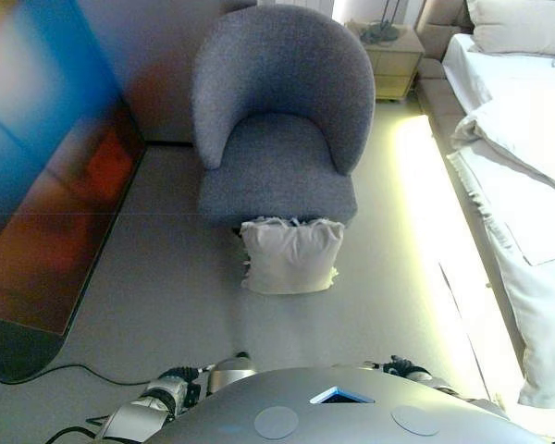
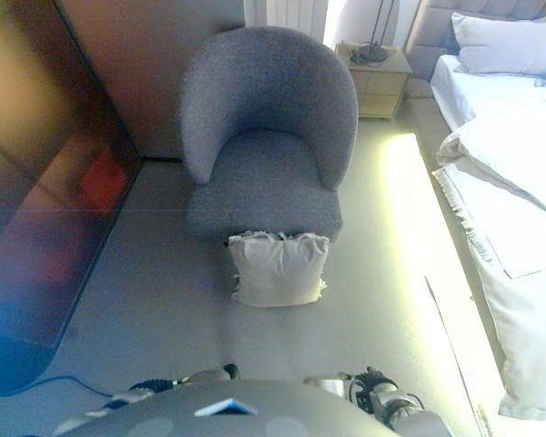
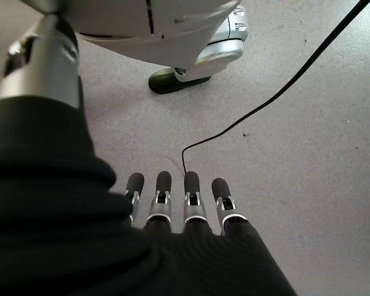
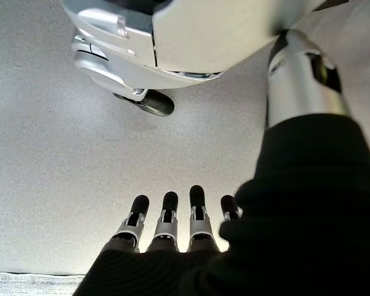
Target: Pick up the cushion and take it to the sofa
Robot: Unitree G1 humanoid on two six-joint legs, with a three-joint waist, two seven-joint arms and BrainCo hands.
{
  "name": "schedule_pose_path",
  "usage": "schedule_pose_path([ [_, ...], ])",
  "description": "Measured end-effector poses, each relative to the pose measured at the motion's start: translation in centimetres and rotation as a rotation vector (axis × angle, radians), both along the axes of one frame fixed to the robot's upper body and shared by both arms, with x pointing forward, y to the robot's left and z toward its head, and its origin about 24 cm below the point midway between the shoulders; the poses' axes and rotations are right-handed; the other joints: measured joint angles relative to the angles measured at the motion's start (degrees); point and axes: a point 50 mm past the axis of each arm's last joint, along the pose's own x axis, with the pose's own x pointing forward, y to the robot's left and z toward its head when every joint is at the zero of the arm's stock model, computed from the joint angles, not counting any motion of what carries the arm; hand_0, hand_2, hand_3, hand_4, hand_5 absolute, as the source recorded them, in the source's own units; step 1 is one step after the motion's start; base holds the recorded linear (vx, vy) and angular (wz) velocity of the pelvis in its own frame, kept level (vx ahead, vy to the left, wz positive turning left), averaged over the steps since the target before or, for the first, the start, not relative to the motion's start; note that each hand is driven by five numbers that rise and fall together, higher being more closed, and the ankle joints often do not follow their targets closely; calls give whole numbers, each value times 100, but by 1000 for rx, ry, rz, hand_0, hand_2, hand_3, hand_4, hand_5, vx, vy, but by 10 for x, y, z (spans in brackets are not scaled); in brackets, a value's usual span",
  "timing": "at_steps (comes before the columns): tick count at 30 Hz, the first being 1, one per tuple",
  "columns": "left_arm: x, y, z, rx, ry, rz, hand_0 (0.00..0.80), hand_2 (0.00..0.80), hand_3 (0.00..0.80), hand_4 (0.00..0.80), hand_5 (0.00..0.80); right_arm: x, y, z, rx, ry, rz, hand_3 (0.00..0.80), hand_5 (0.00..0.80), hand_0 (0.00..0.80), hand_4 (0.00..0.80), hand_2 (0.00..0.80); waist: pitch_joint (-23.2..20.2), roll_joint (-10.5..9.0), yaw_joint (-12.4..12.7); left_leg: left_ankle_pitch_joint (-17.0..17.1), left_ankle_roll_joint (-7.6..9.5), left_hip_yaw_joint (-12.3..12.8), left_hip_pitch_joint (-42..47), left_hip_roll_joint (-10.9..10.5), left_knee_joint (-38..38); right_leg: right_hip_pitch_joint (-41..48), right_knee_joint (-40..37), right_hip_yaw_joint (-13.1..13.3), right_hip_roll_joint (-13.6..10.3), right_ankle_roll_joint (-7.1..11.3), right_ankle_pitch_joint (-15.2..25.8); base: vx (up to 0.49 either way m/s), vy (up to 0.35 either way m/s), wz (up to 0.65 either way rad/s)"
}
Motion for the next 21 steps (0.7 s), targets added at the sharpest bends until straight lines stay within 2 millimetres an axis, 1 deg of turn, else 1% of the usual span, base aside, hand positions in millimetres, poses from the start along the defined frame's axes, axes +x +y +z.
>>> schedule_pose_path([
  [11,4,0,0,-16,-27,-3,0,0,0,0,0,1,-1,0,5,-2,1,0,0,0,0,0,50,1,1,-1,-2,0,-3,-1,0,-2,0,0,0,0,0,0,0,0],
  [21,3,1,1,-29,8,0,0,0,0,0,0,1,-1,0,6,-6,2,0,0,0,0,0,51,1,1,-1,-2,1,-2,10,1,-2,0,0,2,0,0,-1,-33,0],
])
